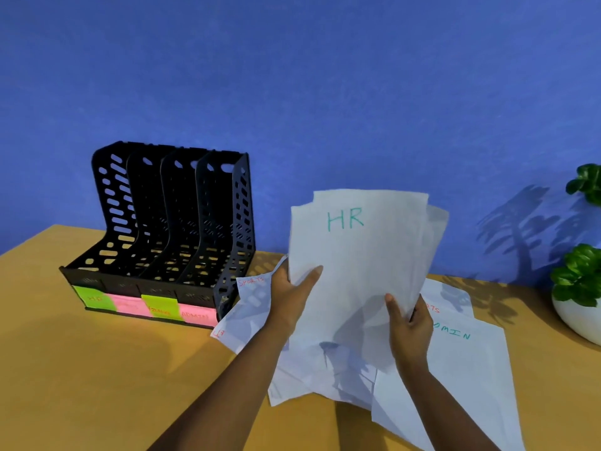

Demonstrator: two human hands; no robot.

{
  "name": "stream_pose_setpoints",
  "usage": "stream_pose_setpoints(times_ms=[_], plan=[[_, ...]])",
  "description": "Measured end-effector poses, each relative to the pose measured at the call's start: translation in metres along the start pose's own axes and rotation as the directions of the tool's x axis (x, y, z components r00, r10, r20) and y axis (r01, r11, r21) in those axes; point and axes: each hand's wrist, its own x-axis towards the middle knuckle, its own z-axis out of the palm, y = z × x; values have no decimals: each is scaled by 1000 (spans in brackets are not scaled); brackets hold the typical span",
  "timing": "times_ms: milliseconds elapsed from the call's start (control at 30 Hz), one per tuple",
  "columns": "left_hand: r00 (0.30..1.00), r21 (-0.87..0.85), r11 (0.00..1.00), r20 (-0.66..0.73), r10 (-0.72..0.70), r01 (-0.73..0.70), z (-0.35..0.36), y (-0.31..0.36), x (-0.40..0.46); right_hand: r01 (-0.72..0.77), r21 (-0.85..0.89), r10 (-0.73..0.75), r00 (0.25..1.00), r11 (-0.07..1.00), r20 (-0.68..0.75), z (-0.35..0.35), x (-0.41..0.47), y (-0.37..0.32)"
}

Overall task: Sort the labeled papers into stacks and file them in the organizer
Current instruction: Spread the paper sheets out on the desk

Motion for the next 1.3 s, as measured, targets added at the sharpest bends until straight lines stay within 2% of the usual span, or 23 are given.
stream_pose_setpoints(times_ms=[167, 300, 467, 567, 633, 700, 733, 800, 933, 1000, 1100, 1167, 1233, 1300], plan=[[997, 104, 994, 60, -41, 35, -9, -13, -8, -78, -90, 87, 990, 993, 107, 4, -8, 13], [998, 110, 992, 22, -62, 59, -20, -8, -4, -43, -223, 86, 978, 974, 188, 9, -7, 14], [987, 155, 977, 55, -153, 143, -53, -6, 4, -161, -105, 181, 957, 981, 228, 27, -10, 11], [976, 255, 944, 8, -217, 208, -81, -24, -1, -283, -49, 283, 903, 958, 322, 39, -20, 18], [975, 322, 921, -45, -218, 221, -109, -32, -8, -342, -101, 352, 840, 934, 412, 50, -31, 24], [974, 429, 875, -66, -218, 225, -129, -41, -13, -359, -145, 384, 804, 922, 455, 50, -35, 29], [966, 483, 836, -137, -220, 259, -156, -42, -24, -351, -179, 391, 767, 919, 508, 64, -47, 30], [955, 541, 787, -163, -248, 297, -173, -47, -29, -378, -196, 423, 749, 905, 510, 65, -53, 34], [913, 533, 747, -310, -264, 397, -201, -47, -47, -457, -144, 454, 697, 878, 555, 75, -68, 36], [864, 404, 776, -359, -353, 485, -224, -49, -59, -474, -93, 436, 692, 875, 575, 81, -78, 37], [811, 168, 800, -239, -533, 576, -253, -50, -82, -475, -47, 408, 696, 879, 591, 88, -95, 41], [834, 186, 818, -219, -506, 545, -264, -49, -93, -461, -78, 403, 667, 884, 626, 94, -106, 39], [848, 265, 824, -341, -405, 500, -275, -50, -99, -417, -154, 402, 612, 896, 681, 101, -115, 38], [815, 383, 783, -521, -256, 490, -289, -53, -103, -358, -213, 394, 570, 909, 721, 108, -121, 36]])
